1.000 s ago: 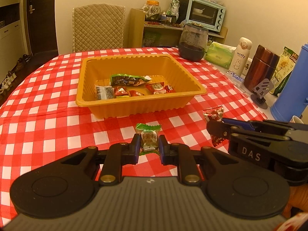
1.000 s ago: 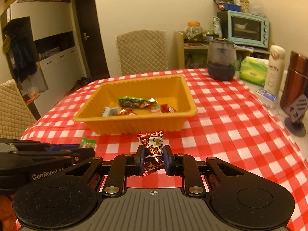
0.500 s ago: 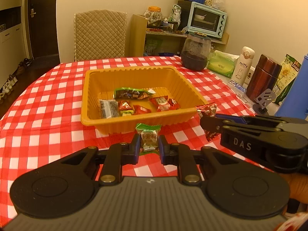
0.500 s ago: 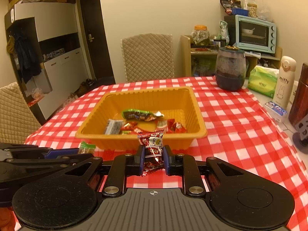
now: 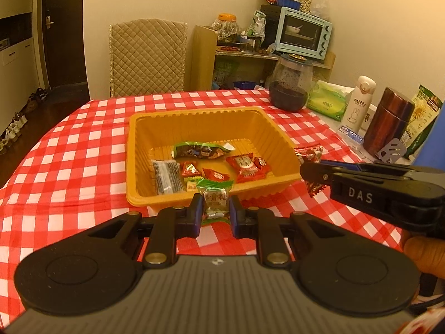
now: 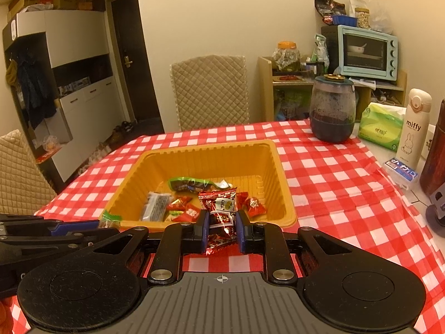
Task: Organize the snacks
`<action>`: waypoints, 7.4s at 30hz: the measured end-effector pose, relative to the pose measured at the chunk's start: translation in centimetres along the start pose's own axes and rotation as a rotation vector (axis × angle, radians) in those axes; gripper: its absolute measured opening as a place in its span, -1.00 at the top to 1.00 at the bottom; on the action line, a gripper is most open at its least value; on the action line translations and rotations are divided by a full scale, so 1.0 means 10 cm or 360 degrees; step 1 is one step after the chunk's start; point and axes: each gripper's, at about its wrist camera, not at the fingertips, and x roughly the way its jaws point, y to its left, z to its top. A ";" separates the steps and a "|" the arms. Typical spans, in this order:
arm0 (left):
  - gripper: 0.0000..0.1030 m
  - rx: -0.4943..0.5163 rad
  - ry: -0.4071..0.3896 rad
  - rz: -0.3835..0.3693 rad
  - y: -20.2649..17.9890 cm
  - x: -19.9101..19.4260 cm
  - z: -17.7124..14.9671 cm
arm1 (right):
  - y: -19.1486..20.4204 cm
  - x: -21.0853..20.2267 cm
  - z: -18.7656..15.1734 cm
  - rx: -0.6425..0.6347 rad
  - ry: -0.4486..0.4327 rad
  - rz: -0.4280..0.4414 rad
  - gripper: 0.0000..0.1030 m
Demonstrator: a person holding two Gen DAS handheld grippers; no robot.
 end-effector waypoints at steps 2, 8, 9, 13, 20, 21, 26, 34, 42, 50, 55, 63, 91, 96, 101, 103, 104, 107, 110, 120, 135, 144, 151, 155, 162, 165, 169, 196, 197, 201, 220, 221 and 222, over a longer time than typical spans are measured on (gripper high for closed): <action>0.66 -0.0008 -0.0006 0.0001 0.02 0.02 0.04 | 0.00 0.01 0.03 0.0003 -0.0006 0.0005 0.60; 0.66 0.0001 -0.0028 0.0001 0.04 0.07 0.15 | 0.02 0.04 0.13 0.0001 -0.0034 0.0011 0.60; 0.66 -0.0001 -0.0032 0.0001 0.05 0.08 0.17 | 0.02 0.05 0.15 0.0002 -0.0037 0.0009 0.60; 0.66 -0.0007 -0.0039 -0.0006 0.06 0.12 0.23 | 0.02 0.09 0.19 0.0008 -0.0035 0.0007 0.60; 0.66 -0.0017 -0.0032 -0.0015 0.10 0.17 0.26 | 0.00 0.18 0.24 0.0020 -0.0035 -0.0007 0.60; 0.66 -0.0015 -0.0031 -0.0016 0.11 0.18 0.27 | 0.00 0.19 0.25 0.0020 -0.0037 -0.0008 0.60; 0.66 -0.0020 -0.0028 -0.0017 0.15 0.23 0.32 | 0.00 0.24 0.29 0.0030 -0.0040 -0.0005 0.60; 0.66 -0.0052 -0.0035 -0.0019 0.27 0.37 0.47 | -0.02 0.41 0.37 0.0065 -0.0036 -0.0003 0.60; 0.66 -0.0105 -0.0023 -0.0004 0.43 0.54 0.55 | -0.02 0.63 0.44 0.0083 -0.0024 0.0000 0.60; 0.66 -0.0108 0.0005 0.0010 0.45 0.71 0.60 | -0.03 0.85 0.48 0.0092 0.0006 0.0007 0.60; 0.66 -0.0107 0.0024 0.0015 0.45 0.81 0.61 | -0.05 0.95 0.48 0.0093 0.0029 0.0002 0.60; 0.66 -0.0105 0.0045 0.0029 0.47 0.94 0.63 | -0.09 1.06 0.48 0.0115 0.0061 0.0008 0.60; 0.21 -0.0164 0.0055 0.0072 0.69 0.99 0.62 | -0.08 1.09 0.47 0.0145 0.0070 0.0008 0.60; 0.21 -0.0157 0.0059 0.0067 0.70 0.97 0.61 | -0.07 1.10 0.47 0.0144 0.0068 0.0014 0.60; 0.21 -0.0156 0.0058 0.0064 0.69 0.97 0.61 | -0.05 1.11 0.47 0.0140 0.0067 0.0018 0.60; 0.20 -0.0154 0.0056 0.0064 0.69 0.96 0.61 | -0.05 1.11 0.47 0.0141 0.0067 0.0024 0.60; 0.20 -0.0155 0.0057 0.0064 0.69 0.96 0.61 | -0.04 1.12 0.47 0.0140 0.0067 0.0028 0.60; 0.18 -0.0156 0.0060 0.0063 0.70 0.96 0.61 | -0.03 1.12 0.47 0.0139 0.0063 0.0034 0.60; 0.17 -0.0154 0.0058 0.0063 0.69 0.96 0.61 | -0.03 1.13 0.48 0.0145 0.0060 0.0044 0.60; -0.01 -0.0152 0.0060 0.0080 0.72 0.95 0.60 | -0.18 1.19 0.53 0.0281 0.0042 0.0128 0.30; -0.40 -0.0079 0.0059 0.0134 0.63 0.93 0.56 | -0.38 1.11 0.52 0.0379 0.0039 0.0030 -0.33; -0.85 -0.0077 0.0012 0.0172 0.62 0.75 0.51 | -0.32 0.98 0.45 0.0333 0.0059 0.0023 -0.33; -0.99 -0.0106 -0.0014 0.0249 0.61 0.53 0.46 | -0.27 0.78 0.36 0.0285 0.0081 0.0039 -0.43; -0.99 -0.0118 -0.0009 0.0249 0.56 0.36 0.34 | -0.24 0.61 0.26 0.0258 0.0100 0.0028 -0.55; -0.99 -0.0187 0.0004 0.0250 0.43 -0.08 0.13 | -0.25 0.17 0.13 0.0230 0.0095 -0.0018 -0.75; -0.99 -0.0188 -0.0008 0.0280 0.33 -0.33 0.03 | -0.20 -0.08 0.06 0.0181 0.0099 -0.0021 -0.79; -0.99 -0.0202 -0.0011 0.0307 0.22 -0.69 -0.13 | -0.16 -0.40 -0.10 0.0162 0.0120 -0.0015 -0.80; -0.99 -0.0303 -0.0096 0.0429 -0.44 -2.51 -0.77 | 0.33 -2.28 -0.42 0.0031 0.0141 0.0046 -0.81; -0.99 -0.0300 -0.0097 0.0423 -0.46 -2.54 -0.79 | 0.34 -2.33 -0.44 0.0021 0.0144 0.0047 -0.81; -0.99 -0.0298 -0.0116 0.0426 -0.53 -2.68 -0.85 | 0.41 -2.50 -0.49 -0.0018 0.0134 0.0062 -0.81; -0.99 -0.0281 -0.0143 0.0381 -0.67 -2.92 -0.96 | 0.52 -2.88 -0.59 -0.0096 0.0075 0.0048 -0.81; -0.99 -0.0284 -0.0145 0.0379 -0.66 -2.92 -0.96 | 0.52 -2.88 -0.59 -0.0096 0.0075 0.0046 -0.81; -1.00 -0.0285 -0.0145 0.0377 -0.67 -2.92 -0.96 | 0.52 -2.88 -0.59 -0.0095 0.0075 0.0043 -0.81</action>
